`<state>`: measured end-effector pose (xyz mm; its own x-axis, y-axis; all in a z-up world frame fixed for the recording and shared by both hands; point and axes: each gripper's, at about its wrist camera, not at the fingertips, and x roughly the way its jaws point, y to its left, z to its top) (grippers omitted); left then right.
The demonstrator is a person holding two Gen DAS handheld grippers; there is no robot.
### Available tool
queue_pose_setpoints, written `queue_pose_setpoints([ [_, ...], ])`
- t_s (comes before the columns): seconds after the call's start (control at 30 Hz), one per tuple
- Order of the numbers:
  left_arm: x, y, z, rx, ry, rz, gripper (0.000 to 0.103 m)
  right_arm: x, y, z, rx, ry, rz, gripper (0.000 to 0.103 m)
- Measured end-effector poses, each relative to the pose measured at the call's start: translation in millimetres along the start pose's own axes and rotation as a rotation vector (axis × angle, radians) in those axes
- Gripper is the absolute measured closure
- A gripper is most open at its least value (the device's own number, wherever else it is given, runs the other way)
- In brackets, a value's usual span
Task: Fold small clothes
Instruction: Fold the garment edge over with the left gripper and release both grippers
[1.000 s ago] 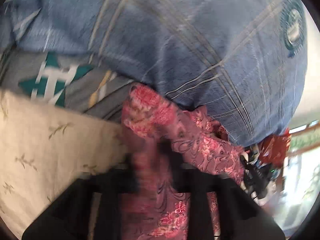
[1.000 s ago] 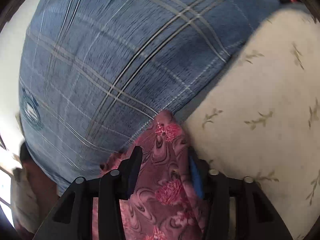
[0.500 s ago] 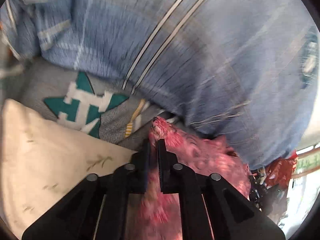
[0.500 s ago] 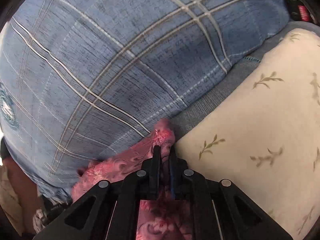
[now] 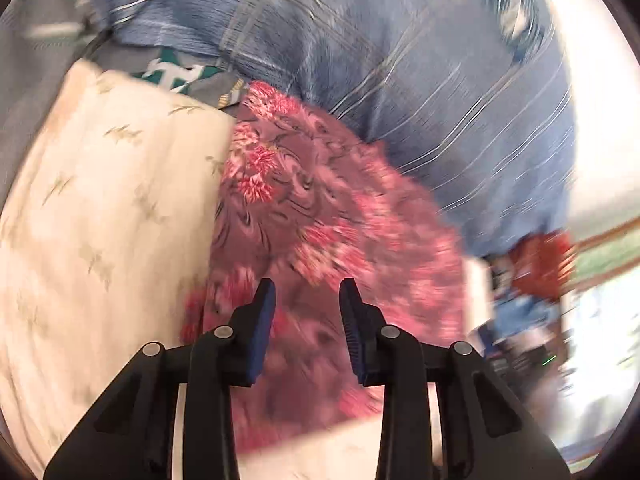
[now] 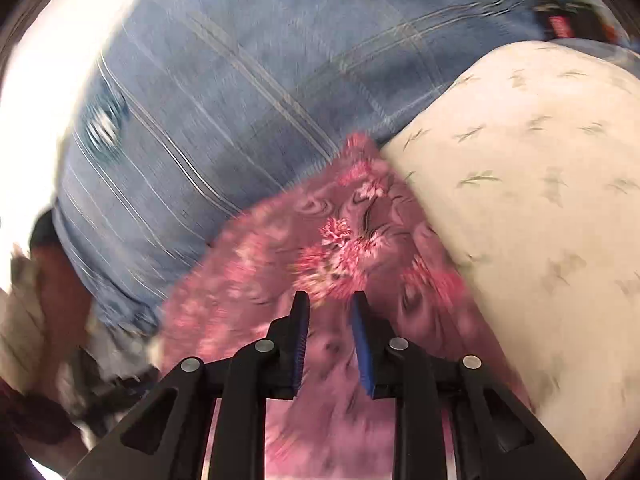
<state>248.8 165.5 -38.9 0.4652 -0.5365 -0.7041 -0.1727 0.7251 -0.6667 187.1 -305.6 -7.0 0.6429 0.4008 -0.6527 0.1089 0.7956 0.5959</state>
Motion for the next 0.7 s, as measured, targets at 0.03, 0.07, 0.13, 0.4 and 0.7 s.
queue_pose_setpoints([
  [0.03, -9, 0, -6, -0.006, -0.016, -0.008, 0.071, -13, -4, -7, -0.002, -0.031, -0.021, 0.07],
  [0.07, -22, 1, -12, -0.005, -0.034, -0.009, 0.067, -25, -11, -16, 0.004, -0.062, -0.056, 0.061],
  [0.13, -29, -1, -34, -0.013, -0.043, -0.019, 0.056, -44, -25, -37, 0.044, -0.116, -0.087, 0.059],
  [0.4, -11, 22, -83, -0.139, 0.047, -0.083, 0.039, -37, -66, -50, 0.264, -0.108, 0.082, 0.048],
  [0.7, -29, 31, -54, -0.216, -0.063, -0.054, 0.093, -55, -48, -24, 0.138, -0.278, 0.209, 0.099],
])
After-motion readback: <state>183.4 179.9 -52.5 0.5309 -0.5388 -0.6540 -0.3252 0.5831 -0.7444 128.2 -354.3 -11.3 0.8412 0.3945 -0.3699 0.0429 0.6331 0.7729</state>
